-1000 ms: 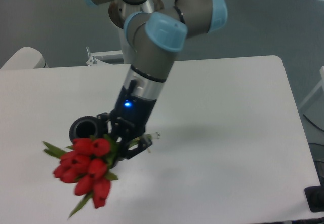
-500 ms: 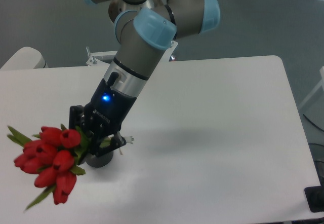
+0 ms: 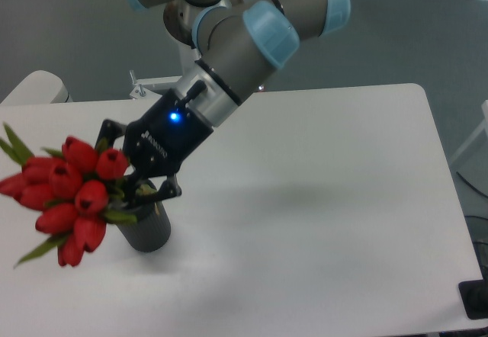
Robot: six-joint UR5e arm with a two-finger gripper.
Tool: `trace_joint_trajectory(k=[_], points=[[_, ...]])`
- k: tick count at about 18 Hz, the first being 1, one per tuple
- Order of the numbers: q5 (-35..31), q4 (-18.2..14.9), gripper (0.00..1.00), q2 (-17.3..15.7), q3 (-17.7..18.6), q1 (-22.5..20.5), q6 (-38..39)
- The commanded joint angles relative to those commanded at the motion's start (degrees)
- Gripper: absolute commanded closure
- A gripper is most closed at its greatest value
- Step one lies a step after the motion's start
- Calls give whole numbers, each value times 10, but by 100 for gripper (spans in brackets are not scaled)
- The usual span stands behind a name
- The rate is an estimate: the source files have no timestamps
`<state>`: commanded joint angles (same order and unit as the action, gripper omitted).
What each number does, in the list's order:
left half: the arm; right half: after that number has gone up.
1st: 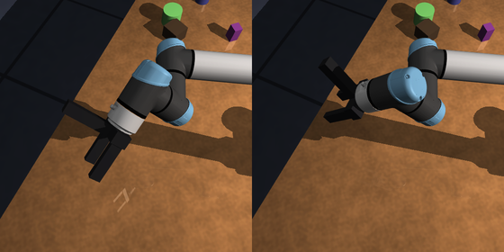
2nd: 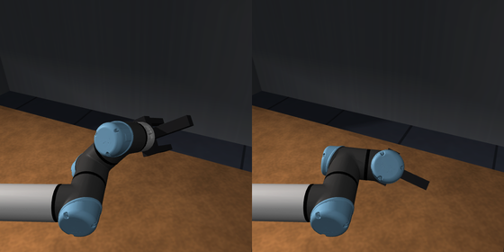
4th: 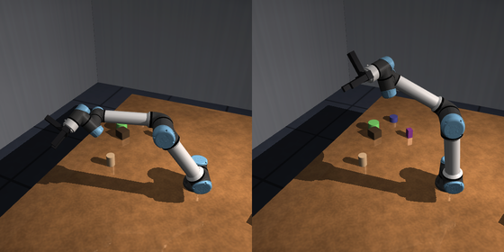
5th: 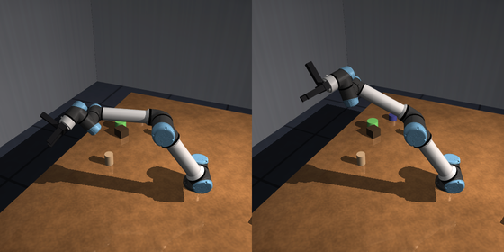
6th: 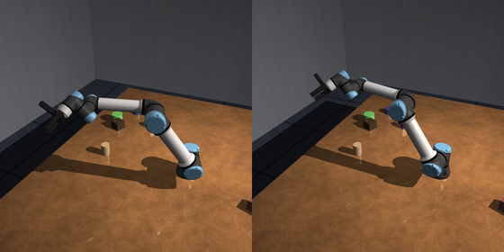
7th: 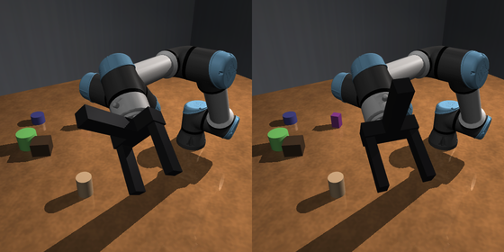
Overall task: Insert the flowers into the vase
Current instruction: 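Swing the gripper over the vase, tilting the tulip stems toward its opening, then lower the tulip stems down into the grey vase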
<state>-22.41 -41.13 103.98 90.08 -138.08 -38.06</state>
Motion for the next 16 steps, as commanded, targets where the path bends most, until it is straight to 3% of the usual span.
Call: trace_joint_trajectory(k=[3, 16], points=[[0, 1, 80, -14, 21, 4, -4], [4, 1, 82, 4, 11, 31, -35]])
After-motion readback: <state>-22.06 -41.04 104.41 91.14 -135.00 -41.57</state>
